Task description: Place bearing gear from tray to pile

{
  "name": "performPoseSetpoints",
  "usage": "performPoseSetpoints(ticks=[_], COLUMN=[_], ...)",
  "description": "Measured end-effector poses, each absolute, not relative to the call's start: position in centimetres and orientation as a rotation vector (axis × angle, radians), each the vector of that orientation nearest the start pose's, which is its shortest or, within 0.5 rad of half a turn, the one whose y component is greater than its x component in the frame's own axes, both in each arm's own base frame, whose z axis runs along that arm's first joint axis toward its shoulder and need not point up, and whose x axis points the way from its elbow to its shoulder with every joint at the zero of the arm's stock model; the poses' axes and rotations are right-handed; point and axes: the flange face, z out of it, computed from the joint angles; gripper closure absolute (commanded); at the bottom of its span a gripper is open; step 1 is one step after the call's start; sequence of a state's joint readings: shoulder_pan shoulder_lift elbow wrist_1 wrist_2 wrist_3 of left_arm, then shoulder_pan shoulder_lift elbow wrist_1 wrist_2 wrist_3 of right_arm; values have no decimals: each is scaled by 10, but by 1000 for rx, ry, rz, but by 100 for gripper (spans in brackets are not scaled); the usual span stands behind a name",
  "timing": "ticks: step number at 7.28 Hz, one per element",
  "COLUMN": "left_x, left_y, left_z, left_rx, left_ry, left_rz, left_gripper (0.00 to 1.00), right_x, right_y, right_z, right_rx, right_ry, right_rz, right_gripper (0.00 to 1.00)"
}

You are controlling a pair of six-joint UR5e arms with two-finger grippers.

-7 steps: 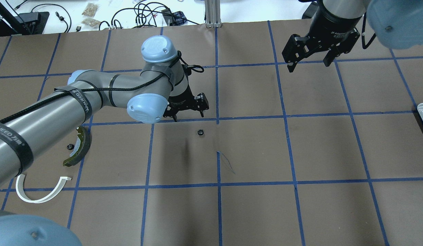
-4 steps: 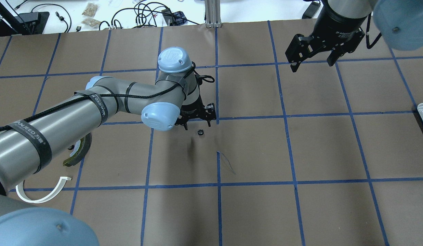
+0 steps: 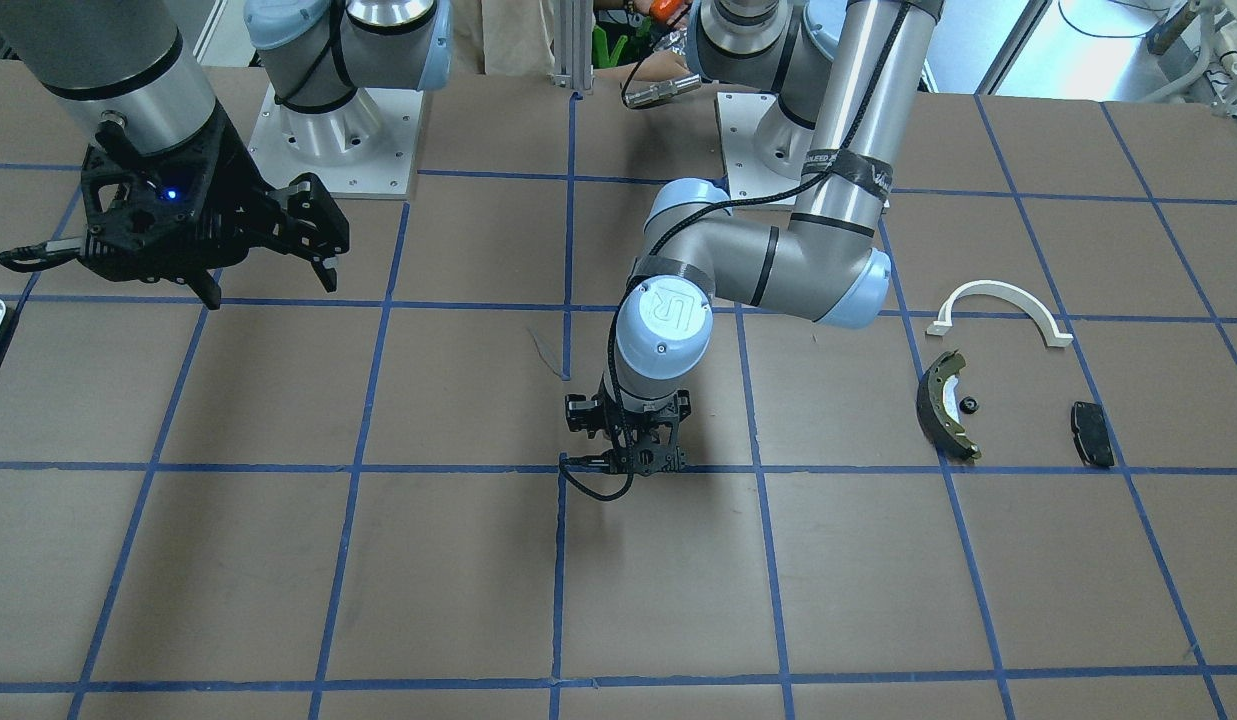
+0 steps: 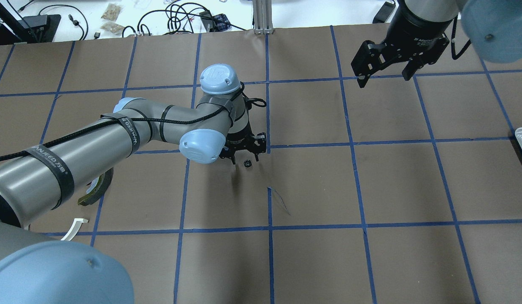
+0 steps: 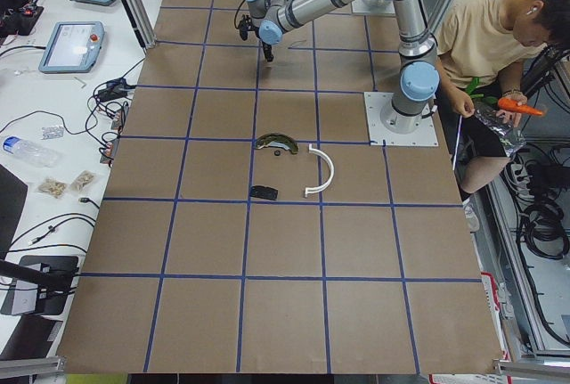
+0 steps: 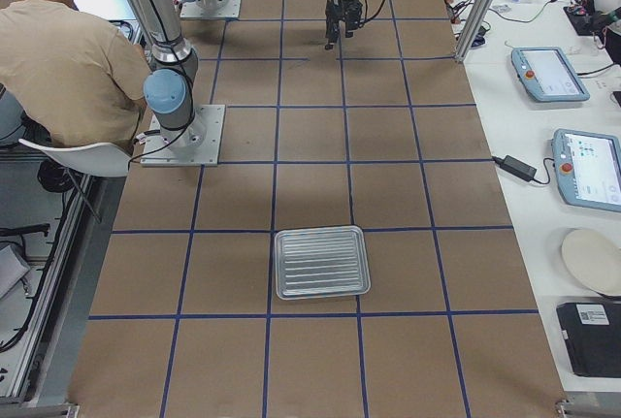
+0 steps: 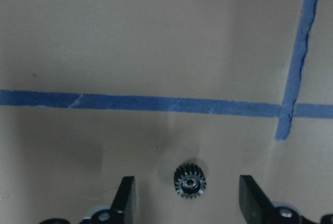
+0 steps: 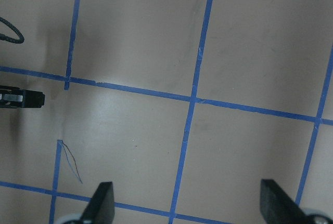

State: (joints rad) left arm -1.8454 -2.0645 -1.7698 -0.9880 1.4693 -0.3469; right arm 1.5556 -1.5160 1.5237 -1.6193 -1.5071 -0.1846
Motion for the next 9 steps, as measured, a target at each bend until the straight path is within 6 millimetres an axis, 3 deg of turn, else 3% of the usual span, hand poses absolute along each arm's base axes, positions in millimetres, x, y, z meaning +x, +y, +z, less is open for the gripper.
performPoseSetpoints(ticks=[1, 3, 4, 6, 8, 9], left_x=[-298, -299, -299, -298, -288, -267], left_y=[-531, -531, -532, -535, -551, -567], left_z=[175, 174, 172, 174, 202, 220], left_rx=[-124, -110, -105, -106, -123, -125], left_ry=[3195, 3198, 3198, 3198, 3213, 3217], left_rz=[216, 213, 216, 209, 145, 132], left_gripper=[58, 94, 100, 100, 100, 100], right_x=[132, 133, 133, 133, 133, 133], right_y=[-521, -521, -521, -520, -519, -519], right_z=[488, 488, 487, 485, 486, 486], right_rx=[-263, -263, -261, -255, -253, -252], right_ry=[3068, 3066, 3065, 3064, 3064, 3064], right_rz=[-72, -72, -70, -65, -66, -66], right_gripper=[0, 0, 0, 0, 0, 0])
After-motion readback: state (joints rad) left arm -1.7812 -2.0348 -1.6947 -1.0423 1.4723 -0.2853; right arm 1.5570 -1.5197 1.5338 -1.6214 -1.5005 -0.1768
